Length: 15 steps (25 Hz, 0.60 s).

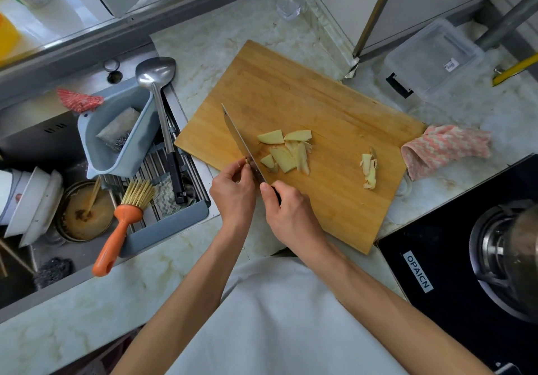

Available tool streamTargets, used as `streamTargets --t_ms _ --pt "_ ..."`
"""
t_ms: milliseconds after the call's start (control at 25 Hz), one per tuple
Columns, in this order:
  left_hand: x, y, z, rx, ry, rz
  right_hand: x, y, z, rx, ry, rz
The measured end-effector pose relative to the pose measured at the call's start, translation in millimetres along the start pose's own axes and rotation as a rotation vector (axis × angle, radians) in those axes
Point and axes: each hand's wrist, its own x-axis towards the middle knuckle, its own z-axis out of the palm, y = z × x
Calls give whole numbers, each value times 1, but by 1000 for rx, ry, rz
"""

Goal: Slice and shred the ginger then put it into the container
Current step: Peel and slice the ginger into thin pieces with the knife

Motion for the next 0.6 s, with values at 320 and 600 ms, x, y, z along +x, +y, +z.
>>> streamTargets --t_ms 320,600 --pt "2 2 -2 -18 -31 -39 18 -11 -1 7 -9 22" --pt "6 -1 -6 -76 -82 -74 14 -6 -3 2 -12 22"
